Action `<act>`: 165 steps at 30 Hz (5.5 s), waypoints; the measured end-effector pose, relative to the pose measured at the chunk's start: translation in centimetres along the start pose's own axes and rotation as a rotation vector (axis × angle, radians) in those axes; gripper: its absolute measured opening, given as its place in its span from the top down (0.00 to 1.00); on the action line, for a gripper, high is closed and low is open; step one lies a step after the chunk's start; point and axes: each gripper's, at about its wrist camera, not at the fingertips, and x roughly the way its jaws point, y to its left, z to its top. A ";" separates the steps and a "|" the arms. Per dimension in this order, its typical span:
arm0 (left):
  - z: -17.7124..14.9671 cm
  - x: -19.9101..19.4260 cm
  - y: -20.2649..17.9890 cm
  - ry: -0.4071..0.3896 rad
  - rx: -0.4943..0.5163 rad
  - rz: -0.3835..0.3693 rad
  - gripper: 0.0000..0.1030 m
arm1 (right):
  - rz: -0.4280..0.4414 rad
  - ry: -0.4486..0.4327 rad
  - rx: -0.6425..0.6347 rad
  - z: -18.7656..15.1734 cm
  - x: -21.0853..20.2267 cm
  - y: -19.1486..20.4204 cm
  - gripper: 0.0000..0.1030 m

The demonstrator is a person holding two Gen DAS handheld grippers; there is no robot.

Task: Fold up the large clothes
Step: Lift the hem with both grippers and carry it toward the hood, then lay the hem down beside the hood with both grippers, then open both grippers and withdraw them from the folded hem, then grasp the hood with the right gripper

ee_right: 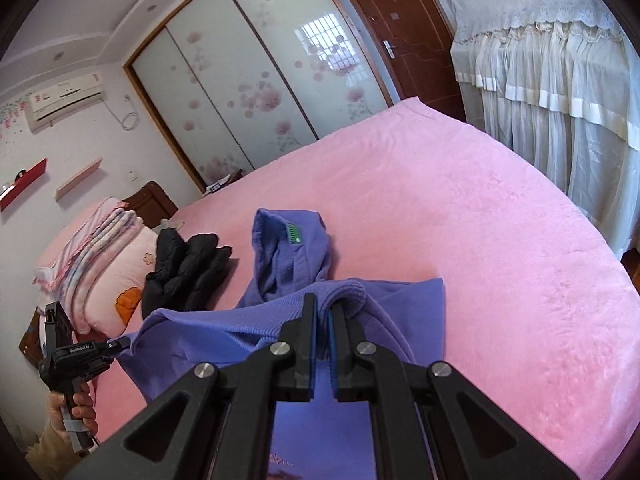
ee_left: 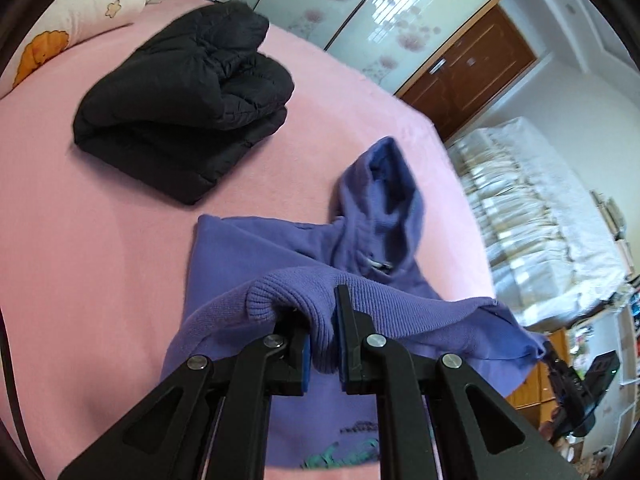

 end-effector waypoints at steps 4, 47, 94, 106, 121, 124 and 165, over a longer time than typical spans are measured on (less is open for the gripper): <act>2.0 6.0 0.3 0.055 0.017 0.074 0.91 | -0.040 0.051 0.061 1.0 4.8 -1.7 0.96; 0.5 16.4 -1.7 0.164 0.862 0.320 0.41 | -0.160 0.322 -0.251 -0.7 19.1 -5.1 0.45; 1.8 20.5 1.1 0.006 0.508 0.567 0.90 | -0.439 0.254 -0.233 -2.5 23.1 -6.5 0.91; 4.7 14.6 -5.5 -0.196 0.643 0.486 0.26 | -0.375 0.162 -0.362 3.2 20.5 1.3 0.41; 10.5 23.8 -8.4 -0.077 0.427 0.289 0.26 | -0.203 0.276 -0.127 11.5 36.6 4.2 0.41; 9.9 25.1 -7.4 -0.053 0.449 0.305 0.26 | -0.184 0.349 -0.116 11.1 39.7 4.0 0.41; -10.0 5.0 -5.9 0.247 0.435 0.008 0.26 | 0.178 0.134 -0.675 -7.0 3.5 14.5 0.29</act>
